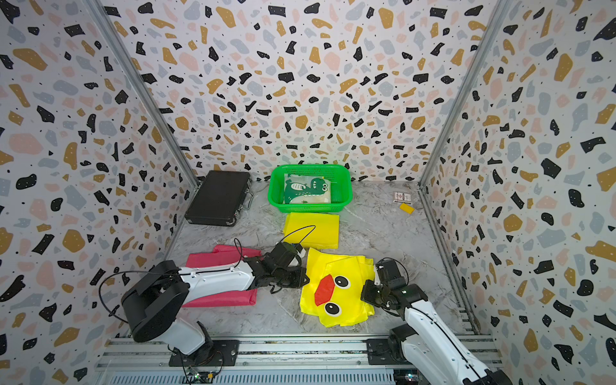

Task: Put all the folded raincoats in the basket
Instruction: Pick up the raincoat from the center of the board.

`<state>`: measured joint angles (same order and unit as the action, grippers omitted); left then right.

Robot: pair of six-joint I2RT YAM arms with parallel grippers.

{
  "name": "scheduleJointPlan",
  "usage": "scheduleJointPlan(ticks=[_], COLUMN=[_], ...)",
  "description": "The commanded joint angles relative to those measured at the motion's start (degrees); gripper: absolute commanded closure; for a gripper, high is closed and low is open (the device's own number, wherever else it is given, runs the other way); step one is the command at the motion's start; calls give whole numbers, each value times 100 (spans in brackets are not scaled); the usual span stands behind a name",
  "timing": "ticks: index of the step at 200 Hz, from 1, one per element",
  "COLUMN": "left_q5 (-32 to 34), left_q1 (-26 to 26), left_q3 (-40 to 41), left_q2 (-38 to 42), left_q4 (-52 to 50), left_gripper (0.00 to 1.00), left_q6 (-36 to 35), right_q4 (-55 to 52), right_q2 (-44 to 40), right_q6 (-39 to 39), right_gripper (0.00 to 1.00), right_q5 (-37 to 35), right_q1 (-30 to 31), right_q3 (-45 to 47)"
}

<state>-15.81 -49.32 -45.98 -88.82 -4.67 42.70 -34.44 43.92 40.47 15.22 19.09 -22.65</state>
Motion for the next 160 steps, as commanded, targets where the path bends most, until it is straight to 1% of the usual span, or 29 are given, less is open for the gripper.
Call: scheduleJointPlan(ticks=[1, 19, 40, 60, 83, 120, 149, 160], left_q5=[344, 500, 672, 761, 821, 1245, 1410, 1594], left_q1=[-77, -95, -91, -95, -95, -91, -82, -80], left_q3=[-263, -290, -440, -609, -660, -859, -1406, -1596], left_q2=[502, 872, 1179, 1297, 1435, 1838, 1834, 1801], left_q4=[-442, -586, -1090, -1396, -1489, -1804, -2329, -2542], left_gripper=[100, 100, 100, 100, 100, 100, 100, 100], left_q6=[-17, 11, -53, -55, 18, 57, -154, -278], right_q4=[-387, -620, -845, -1010, -1035, -1032, -1128, -1048], right_q2=[-191, -195, -203, -172, -33, 512, 987, 1193], right_q6=[-121, -210, -263, -252, -244, -436, -642, -691], right_gripper=[100, 100, 100, 100, 100, 100, 100, 100], right_q5=[86, 169, 199, 228, 393, 541, 625, 619], right_q1=[16, 19, 24, 33, 42, 50, 51, 51], right_q3=[-425, -660, -947, -1247, -1552, -2148, -2772, -2928])
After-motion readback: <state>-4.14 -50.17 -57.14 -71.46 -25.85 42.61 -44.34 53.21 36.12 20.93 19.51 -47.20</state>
